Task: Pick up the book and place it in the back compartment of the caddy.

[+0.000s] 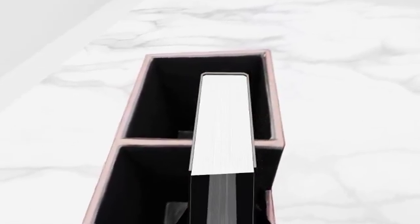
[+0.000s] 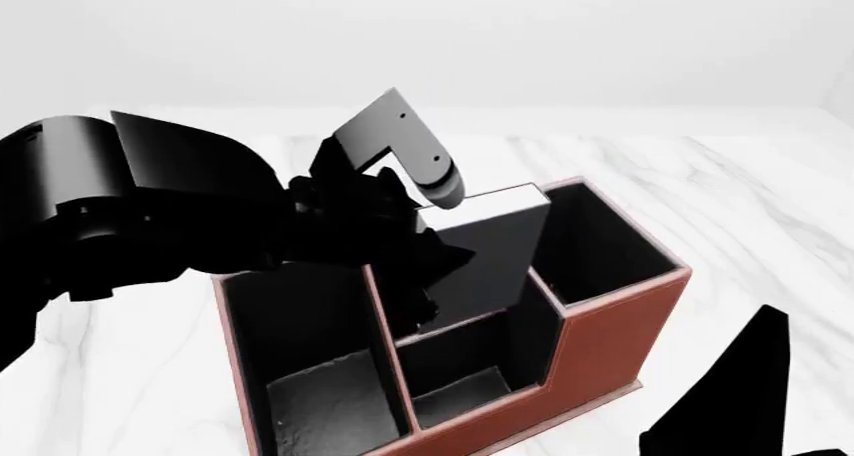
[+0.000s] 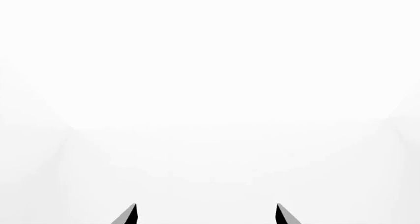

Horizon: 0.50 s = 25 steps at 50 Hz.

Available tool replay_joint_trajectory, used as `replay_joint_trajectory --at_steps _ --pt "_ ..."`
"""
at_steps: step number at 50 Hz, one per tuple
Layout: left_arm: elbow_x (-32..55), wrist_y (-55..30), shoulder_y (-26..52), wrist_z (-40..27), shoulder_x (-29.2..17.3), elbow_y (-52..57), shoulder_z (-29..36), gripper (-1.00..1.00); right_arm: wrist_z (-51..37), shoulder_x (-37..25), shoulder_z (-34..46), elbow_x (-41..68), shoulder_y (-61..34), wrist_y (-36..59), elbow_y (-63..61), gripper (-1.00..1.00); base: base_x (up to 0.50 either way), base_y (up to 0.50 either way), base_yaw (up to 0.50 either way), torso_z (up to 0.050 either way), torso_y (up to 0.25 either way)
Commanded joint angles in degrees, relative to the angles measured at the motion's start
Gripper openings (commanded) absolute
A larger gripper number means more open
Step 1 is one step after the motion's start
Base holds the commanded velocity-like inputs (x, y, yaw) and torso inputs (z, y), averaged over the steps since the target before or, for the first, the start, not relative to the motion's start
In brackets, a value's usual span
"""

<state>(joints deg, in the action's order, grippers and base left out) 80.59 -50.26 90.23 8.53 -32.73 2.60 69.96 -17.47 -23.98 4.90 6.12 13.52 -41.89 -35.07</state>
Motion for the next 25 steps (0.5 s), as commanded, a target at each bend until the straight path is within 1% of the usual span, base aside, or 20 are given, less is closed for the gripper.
replay_joint_trajectory --at_steps 1,8,25 --pt "0.2 1.8 -1.5 0.6 1.4 -0.5 -3.3 -1.00 0.9 0.8 -1.1 -1.0 0.0 -0.1 0.4 1.00 0.00 0.00 0.00 0.000 0.000" --pt "1.2 2.3 -2.2 0.5 1.4 -1.7 -3.9 -1.00 0.8 0.8 -0.9 -1.1 -0.1 0.0 0.4 1.00 0.00 0.00 0.00 0.000 0.001" --pt "-0.3 3.5 -4.0 1.0 1.5 -3.2 -3.2 -1.00 0.7 0.7 -0.6 -1.3 -0.1 -0.1 0.6 1.00 0.00 0.00 0.00 0.001 0.001"
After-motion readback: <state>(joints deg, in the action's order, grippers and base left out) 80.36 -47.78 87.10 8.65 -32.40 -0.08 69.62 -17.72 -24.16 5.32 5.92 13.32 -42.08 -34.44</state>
